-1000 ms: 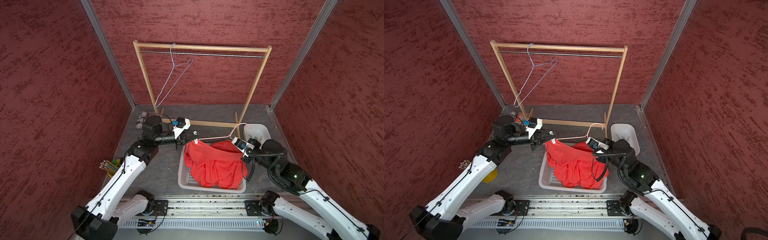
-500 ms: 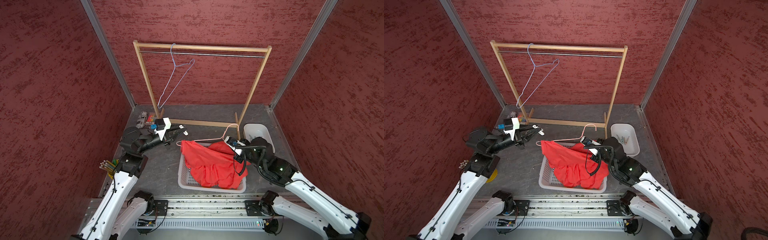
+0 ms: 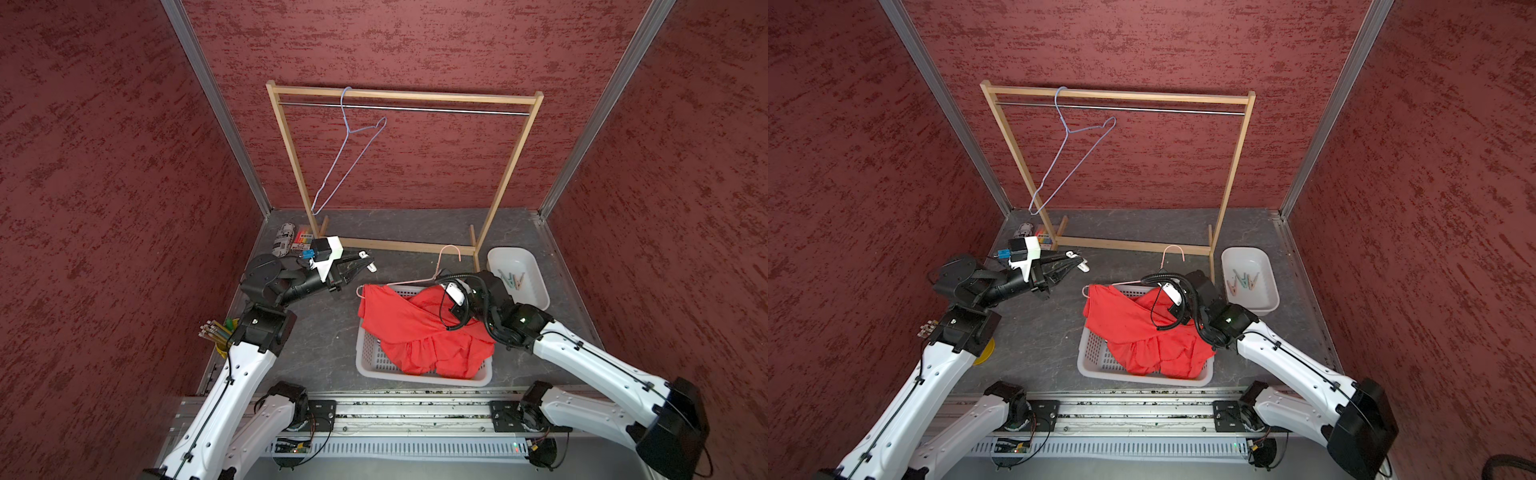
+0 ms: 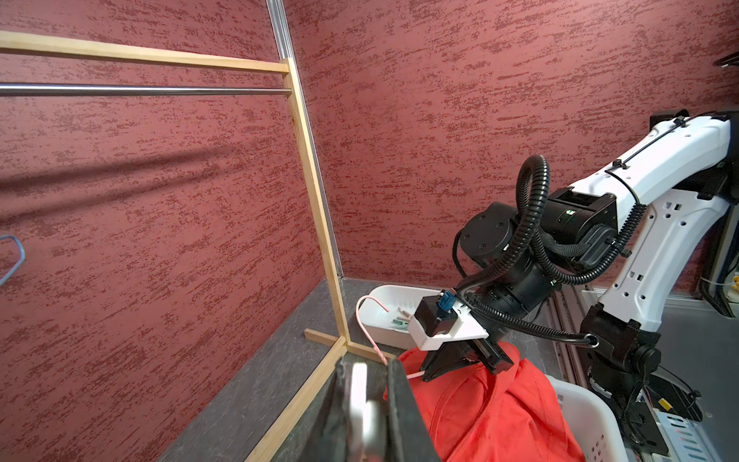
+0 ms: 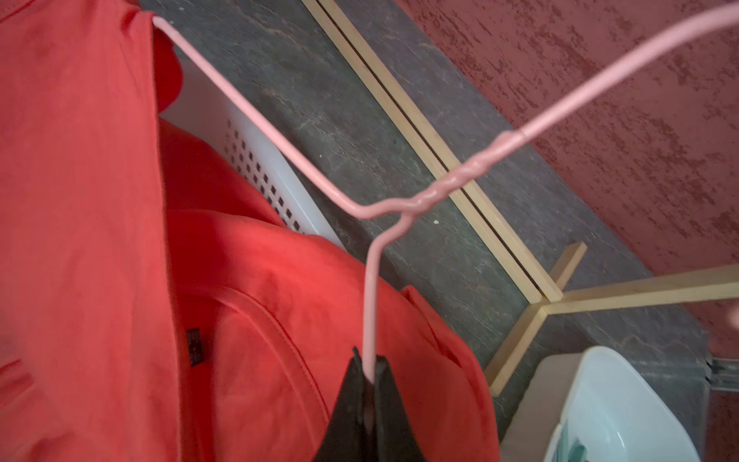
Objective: Remove the clothespins securing tank tops to the hanger
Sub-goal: Place the hanger in the basket, then place the clothespin in the storage box.
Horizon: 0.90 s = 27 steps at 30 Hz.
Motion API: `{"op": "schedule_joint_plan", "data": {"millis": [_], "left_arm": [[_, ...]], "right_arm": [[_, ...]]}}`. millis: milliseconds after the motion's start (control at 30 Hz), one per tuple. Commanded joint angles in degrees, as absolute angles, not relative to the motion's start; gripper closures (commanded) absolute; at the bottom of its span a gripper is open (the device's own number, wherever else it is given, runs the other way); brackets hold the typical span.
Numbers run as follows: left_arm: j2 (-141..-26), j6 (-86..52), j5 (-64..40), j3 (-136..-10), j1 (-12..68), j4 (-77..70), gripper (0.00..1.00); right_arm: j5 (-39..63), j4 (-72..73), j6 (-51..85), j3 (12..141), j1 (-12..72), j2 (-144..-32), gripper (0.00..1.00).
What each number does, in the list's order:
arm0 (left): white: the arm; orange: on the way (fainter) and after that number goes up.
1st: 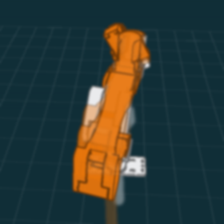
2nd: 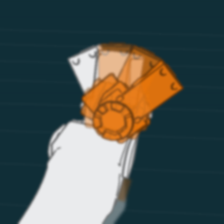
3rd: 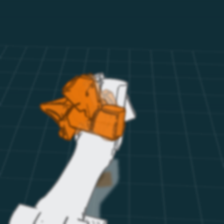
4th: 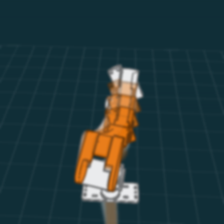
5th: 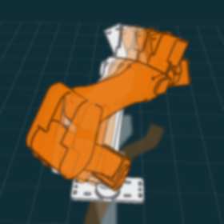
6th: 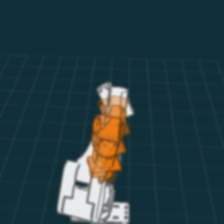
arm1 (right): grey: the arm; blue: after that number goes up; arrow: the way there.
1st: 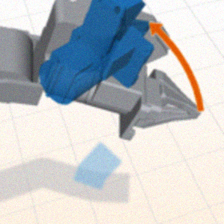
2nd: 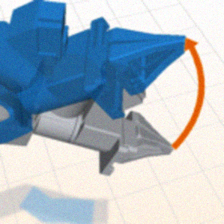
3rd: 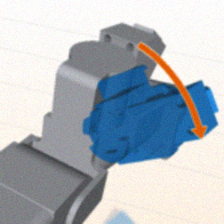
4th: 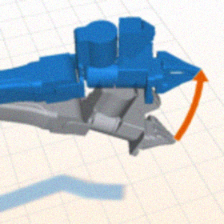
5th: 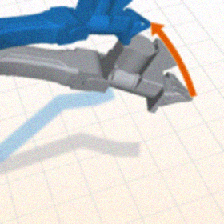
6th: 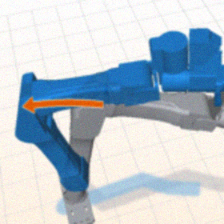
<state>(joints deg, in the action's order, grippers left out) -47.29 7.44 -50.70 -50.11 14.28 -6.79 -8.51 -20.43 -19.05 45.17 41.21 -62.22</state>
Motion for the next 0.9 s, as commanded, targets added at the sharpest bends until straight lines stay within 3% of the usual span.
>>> {"op": "schedule_joint_plan", "data": {"millis": [0,67,167,233,300,567,733,867], "left_arm": [[-47.75,8.32,-50.83,-49.26,14.06,-6.06,1.00],[-48.15,8.34,-51.05,-49.15,14.08,-6.16,1.00],[-48.53,8.26,-51.06,-49.00,14.24,-5.83,1.00],[-48.70,8.29,-50.98,-48.79,14.31,-5.86,1.00],[-49.06,8.30,-50.84,-48.70,14.32,-5.89,1.00],[-54.12,3.34,-53.29,-48.60,15.95,-14.12,1.00],[-61.78,-1.17,-53.82,-50.75,21.70,-22.24,1.00],[-66.49,-4.58,-51.30,-52.91,24.60,-26.39,1.00]], "right_arm": [[-14.56,-23.16,-17.57,46.70,40.57,-63.10,1.00],[-13.28,-23.47,-18.34,47.17,40.17,-63.11,1.00],[-10.44,-25.07,-19.04,48.25,39.99,-62.94,0.77],[-8.14,-26.78,-19.10,48.88,39.86,-62.07,0.53],[-6.23,-27.64,-19.06,48.98,39.90,-60.30,0.44],[2.20,-25.42,-17.80,49.93,39.81,-48.08,0.39],[21.52,-10.18,-10.60,47.48,39.17,-43.14,0.25],[32.08,-4.69,-7.13,49.14,37.19,-47.91,0.23]]}}
